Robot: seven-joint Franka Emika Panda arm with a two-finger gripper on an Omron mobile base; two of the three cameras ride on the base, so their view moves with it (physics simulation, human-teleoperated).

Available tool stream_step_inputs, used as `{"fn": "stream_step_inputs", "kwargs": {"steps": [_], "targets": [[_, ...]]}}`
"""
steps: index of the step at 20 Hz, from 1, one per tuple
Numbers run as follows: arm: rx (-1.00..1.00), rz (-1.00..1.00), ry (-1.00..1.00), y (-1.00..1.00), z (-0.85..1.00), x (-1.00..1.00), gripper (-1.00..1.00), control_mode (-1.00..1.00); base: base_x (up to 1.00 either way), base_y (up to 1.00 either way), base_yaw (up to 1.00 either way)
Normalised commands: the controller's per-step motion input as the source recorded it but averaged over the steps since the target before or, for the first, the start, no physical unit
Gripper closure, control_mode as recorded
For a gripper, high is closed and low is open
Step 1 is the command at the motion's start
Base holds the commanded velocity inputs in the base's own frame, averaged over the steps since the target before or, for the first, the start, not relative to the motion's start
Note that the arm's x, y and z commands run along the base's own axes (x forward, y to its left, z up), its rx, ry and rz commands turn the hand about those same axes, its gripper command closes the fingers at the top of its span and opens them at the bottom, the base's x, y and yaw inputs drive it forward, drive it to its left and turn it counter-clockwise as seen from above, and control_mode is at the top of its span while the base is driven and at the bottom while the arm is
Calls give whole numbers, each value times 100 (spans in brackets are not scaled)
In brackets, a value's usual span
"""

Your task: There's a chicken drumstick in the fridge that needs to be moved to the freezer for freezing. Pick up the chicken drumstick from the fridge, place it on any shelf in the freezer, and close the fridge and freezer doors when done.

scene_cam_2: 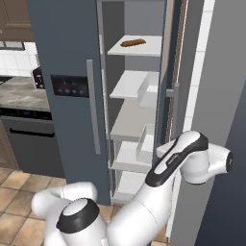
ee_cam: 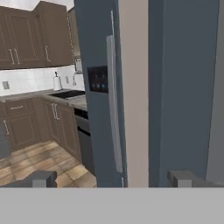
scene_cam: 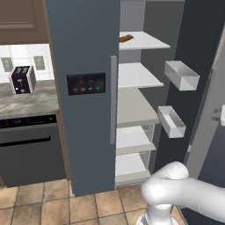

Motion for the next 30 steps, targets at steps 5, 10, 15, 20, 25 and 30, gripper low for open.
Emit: {"fn": "stream_step_inputs", "kwargs": {"steps": [5,10,15,20,25,30], "targets": [[3,0,0,-37,-5,15,-100,-100,0,0,0],[2,0,0,-16,-7,24,-100,-100,0,0,0],[2,0,0,-12,-11,21,-100,-100,0,0,0],[1,0,0,0,-15,37,-100,-100,0,0,0],[2,0,0,-7,-17,46,-100,-100,0,0,0],[3,1,0,-5,-11,32,-100,-100,0,0,0]]}}
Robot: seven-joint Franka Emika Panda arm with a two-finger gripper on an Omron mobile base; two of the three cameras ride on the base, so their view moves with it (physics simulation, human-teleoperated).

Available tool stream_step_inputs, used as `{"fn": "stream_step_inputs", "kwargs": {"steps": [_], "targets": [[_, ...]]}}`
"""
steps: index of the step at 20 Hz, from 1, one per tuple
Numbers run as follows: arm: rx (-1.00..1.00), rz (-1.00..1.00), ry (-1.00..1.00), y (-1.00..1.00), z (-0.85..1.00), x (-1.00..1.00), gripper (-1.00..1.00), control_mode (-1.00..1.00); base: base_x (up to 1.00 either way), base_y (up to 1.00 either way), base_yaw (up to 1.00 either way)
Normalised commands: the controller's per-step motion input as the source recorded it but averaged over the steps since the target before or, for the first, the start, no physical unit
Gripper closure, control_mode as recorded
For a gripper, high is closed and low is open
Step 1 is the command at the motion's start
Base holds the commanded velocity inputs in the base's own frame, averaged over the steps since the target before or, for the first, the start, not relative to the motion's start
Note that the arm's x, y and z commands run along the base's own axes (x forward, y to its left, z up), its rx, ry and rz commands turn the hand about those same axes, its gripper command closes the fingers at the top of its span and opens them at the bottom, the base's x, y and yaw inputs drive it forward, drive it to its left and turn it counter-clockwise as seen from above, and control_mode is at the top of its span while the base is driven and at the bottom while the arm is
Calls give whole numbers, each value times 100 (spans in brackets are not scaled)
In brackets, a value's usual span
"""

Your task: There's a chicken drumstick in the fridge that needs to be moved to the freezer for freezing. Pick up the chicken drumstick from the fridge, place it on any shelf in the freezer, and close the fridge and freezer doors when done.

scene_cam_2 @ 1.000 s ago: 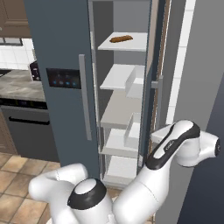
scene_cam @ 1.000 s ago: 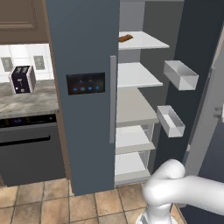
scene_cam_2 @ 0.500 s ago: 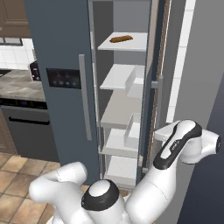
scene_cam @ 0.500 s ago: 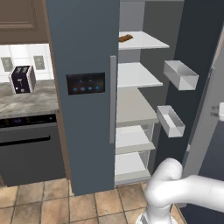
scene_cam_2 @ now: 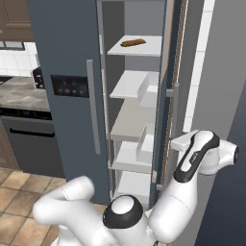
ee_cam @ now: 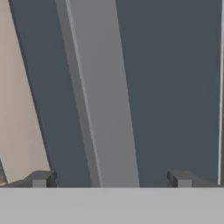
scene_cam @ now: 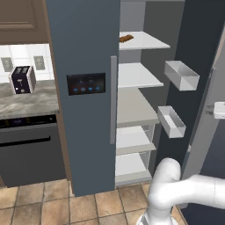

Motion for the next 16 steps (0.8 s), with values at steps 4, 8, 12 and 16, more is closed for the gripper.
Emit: {"fn": "stream_step_inputs", "kwargs": {"steps": [4,8,12,16], "targets": [[2,2,0,-17,-11,23,-100,-100,0,0,0],[0,7,0,-3,-2,4,-100,-100,0,0,0],[0,10,0,2,0,0,-100,-100,0,0,0],[0,7,0,14,0,0,-100,-100,0,0,0]]}}
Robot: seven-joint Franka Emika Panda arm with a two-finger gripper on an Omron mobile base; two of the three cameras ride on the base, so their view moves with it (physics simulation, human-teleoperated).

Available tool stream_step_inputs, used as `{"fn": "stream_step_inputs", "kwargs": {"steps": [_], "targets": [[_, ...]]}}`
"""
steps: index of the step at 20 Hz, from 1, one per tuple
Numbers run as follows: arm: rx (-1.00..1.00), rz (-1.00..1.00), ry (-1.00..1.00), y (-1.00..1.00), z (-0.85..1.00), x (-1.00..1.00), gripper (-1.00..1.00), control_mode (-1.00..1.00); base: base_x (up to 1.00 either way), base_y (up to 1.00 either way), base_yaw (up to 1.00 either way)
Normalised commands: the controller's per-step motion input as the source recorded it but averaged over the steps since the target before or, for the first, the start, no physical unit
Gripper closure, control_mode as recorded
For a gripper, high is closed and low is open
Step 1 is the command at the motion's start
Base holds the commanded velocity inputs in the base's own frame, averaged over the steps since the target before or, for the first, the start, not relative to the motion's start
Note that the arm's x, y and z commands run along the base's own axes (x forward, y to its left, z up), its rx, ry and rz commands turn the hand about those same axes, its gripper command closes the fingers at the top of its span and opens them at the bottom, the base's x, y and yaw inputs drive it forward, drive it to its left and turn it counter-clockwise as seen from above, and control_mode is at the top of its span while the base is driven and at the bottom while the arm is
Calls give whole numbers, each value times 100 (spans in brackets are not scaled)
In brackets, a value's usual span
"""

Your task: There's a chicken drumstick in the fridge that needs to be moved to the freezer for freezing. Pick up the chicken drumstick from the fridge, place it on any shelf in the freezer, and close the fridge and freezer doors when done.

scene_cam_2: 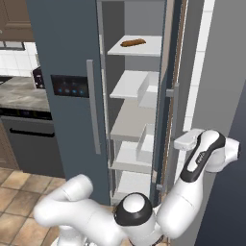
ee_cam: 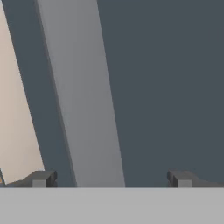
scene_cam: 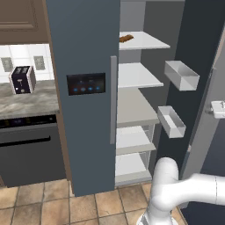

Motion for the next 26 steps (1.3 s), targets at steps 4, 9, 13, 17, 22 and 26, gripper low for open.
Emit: {"fn": "stream_step_inputs", "kwargs": {"steps": [4,9,13,17,22,26], "targets": [[0,3,0,26,-1,0,-100,-100,0,0,0],[0,0,0,37,-1,1,-100,-100,0,0,0],[0,0,0,44,0,0,-100,-100,0,0,0],[0,0,0,66,-2,0,-100,-100,0,0,0],[0,0,4,76,0,0,-100,-100,0,0,0],[-2,0,7,70,0,0,-100,-100,0,0,0]]}}
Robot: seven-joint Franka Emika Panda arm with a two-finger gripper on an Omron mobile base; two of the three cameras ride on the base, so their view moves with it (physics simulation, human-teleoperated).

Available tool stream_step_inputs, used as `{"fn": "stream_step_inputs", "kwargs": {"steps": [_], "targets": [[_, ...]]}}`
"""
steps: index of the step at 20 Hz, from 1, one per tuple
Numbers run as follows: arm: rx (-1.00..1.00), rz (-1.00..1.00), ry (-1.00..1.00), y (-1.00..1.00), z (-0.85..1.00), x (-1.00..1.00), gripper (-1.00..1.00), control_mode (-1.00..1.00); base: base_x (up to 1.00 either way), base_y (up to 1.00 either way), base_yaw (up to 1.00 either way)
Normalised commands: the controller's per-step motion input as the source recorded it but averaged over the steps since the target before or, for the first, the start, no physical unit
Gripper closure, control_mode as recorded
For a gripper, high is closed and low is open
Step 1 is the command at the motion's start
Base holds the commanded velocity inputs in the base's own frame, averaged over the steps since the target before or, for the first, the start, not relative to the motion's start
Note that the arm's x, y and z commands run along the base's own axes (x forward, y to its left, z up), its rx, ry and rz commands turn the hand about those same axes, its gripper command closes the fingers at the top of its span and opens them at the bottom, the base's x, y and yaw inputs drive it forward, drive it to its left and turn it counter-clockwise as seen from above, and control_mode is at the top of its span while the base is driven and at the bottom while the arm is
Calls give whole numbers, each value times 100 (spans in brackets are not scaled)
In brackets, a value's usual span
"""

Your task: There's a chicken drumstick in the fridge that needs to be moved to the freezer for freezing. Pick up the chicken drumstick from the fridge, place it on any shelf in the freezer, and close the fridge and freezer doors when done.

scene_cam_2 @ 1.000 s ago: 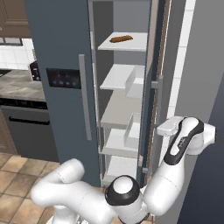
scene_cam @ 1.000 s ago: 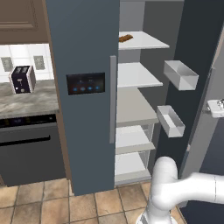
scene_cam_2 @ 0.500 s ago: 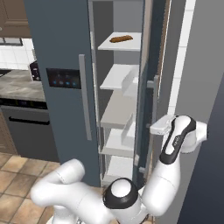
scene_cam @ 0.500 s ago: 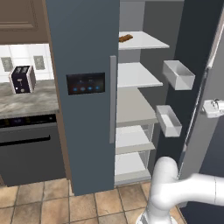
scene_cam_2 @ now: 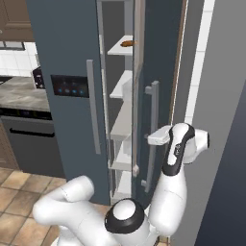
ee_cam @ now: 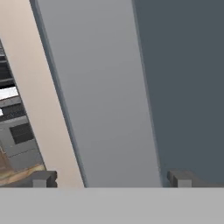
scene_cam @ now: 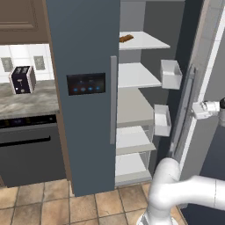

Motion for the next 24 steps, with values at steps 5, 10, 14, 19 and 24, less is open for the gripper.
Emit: {"fn": "stream_step_inputs", "kwargs": {"steps": [5,10,14,19,24], "targets": [[-2,-1,8,56,0,4,-100,-100,0,0,0],[-3,-11,4,49,0,3,-100,-100,0,0,0],[-1,-13,0,45,0,6,-100,-100,0,0,0],[-3,-16,0,53,0,6,-100,-100,0,0,0],[-6,-12,8,38,0,15,-100,-100,0,0,0]]}}
